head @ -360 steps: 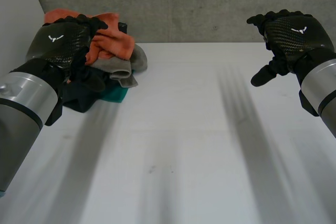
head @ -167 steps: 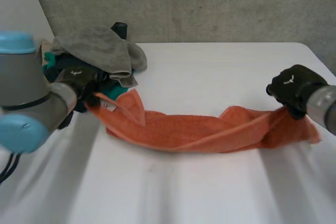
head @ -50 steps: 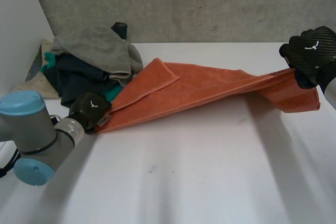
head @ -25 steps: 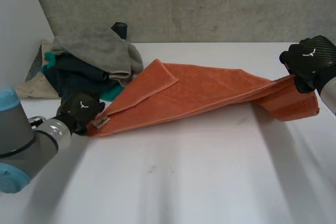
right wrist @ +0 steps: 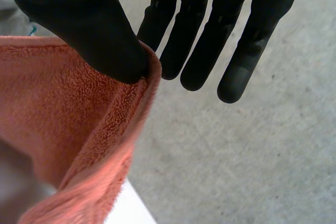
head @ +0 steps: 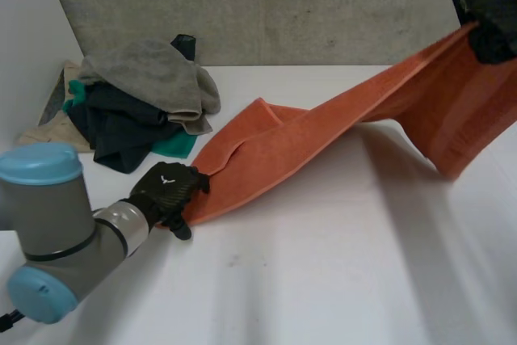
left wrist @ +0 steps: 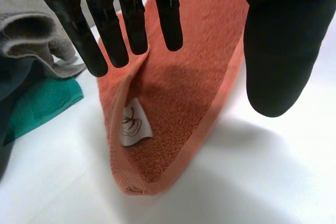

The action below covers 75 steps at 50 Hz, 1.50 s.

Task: Fold the laundry.

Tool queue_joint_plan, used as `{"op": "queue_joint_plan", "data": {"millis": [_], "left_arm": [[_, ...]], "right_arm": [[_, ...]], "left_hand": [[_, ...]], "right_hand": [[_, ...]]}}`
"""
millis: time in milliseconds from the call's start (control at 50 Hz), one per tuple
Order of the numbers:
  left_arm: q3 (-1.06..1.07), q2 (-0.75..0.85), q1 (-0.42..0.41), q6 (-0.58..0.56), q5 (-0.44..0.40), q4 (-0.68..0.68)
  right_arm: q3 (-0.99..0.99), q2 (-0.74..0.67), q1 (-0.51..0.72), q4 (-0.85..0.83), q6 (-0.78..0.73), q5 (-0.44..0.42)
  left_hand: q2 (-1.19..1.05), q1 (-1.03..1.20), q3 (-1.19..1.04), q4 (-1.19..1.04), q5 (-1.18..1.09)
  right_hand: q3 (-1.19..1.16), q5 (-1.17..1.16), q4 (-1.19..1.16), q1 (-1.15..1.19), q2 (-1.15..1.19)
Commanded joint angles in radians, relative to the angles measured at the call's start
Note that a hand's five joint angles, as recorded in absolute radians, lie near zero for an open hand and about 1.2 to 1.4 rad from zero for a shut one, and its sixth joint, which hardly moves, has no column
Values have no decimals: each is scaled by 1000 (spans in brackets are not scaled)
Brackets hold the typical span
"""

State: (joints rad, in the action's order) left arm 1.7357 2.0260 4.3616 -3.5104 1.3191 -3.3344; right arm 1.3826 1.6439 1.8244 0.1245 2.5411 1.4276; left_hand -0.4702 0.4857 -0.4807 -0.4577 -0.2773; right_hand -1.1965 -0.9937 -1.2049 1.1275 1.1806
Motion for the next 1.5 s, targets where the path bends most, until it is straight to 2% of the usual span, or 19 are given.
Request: {"op": "queue_joint_plan", "data": {"millis": [20,140,200,220,240,300,380,440,540,620,700,820,840,880,960,1080,1260,1380,1500], "left_arm": [[-70,80,-50,8,68,1],[-134,141,-112,21,91,-2],[-174,192,-131,42,150,-8],[-183,204,-132,48,170,-10],[-200,220,-134,53,214,-17],[-219,226,-128,57,278,-40],[-209,177,-119,57,374,-95],[-159,22,-71,56,399,-108],[-35,-241,13,50,318,-125],[5,-373,29,53,255,-117],[33,-418,48,51,229,-115],[71,-385,64,51,223,-115],[80,-330,53,45,220,-115],[84,-261,44,42,212,-109],[85,-179,15,45,171,-80],[93,-147,-65,44,108,-54],[94,-60,-128,37,130,-59],[79,-12,-139,25,175,-66],[53,40,-140,-39,210,-74]], "right_arm": [[-46,22,47,20,1,36],[-86,20,110,20,1,86],[-96,20,121,20,1,97],[-97,20,121,20,1,100],[-97,20,119,20,1,102],[-97,20,112,21,1,103],[-79,10,102,24,-12,103],[-57,-6,44,38,-27,99],[-27,-26,-71,49,-107,96],[-8,-36,-88,47,-128,93],[22,-36,-83,46,-125,88],[102,-39,-83,38,-122,80],[125,-50,-83,35,-122,70],[136,-61,-83,32,-122,62],[150,-90,-82,24,-119,50],[147,-93,-82,23,-113,51],[154,-93,-91,23,-108,48],[176,-93,-93,21,-108,48],[191,-95,-91,-3,-108,50]], "left_hand": [[-19,4,-9,-32,-38],[-28,13,-18,-40,-46],[-98,83,-88,-111,-116],[-174,159,-164,-187,-192],[-445,430,-435,-458,-464],[-925,909,-914,-937,-943],[-926,911,-916,-939,-944],[-926,911,-916,-939,-944],[-926,911,-916,-939,-944],[-926,911,-916,-939,-944],[-926,911,-916,-939,-944],[-926,911,-916,-939,-944],[-459,443,-448,-471,-477],[-19,3,-8,-31,-37],[10,-26,20,-2,-8],[-19,4,-9,-32,-38],[-104,89,-94,-117,-123],[-107,92,-97,-120,-126],[-142,127,-132,-155,-161]], "right_hand": [[-200,-228,-191,269,216],[-200,-228,-191,269,216],[-200,-228,-191,269,216],[-200,-228,-191,269,216],[-200,-228,-191,269,216],[-200,-228,-191,269,216],[-200,-228,-191,269,216],[-200,-228,-191,269,216],[-200,-228,-191,269,216],[-200,-228,-191,269,216],[-200,-228,-191,269,216],[-200,-228,-191,269,216],[-200,-228,-191,269,216],[-200,-228,-191,269,216],[-200,-228,-191,269,216],[-200,-228,-191,269,216],[-200,-228,-191,269,216],[-200,-228,-191,269,216],[-200,-228,-191,269,216]]}}
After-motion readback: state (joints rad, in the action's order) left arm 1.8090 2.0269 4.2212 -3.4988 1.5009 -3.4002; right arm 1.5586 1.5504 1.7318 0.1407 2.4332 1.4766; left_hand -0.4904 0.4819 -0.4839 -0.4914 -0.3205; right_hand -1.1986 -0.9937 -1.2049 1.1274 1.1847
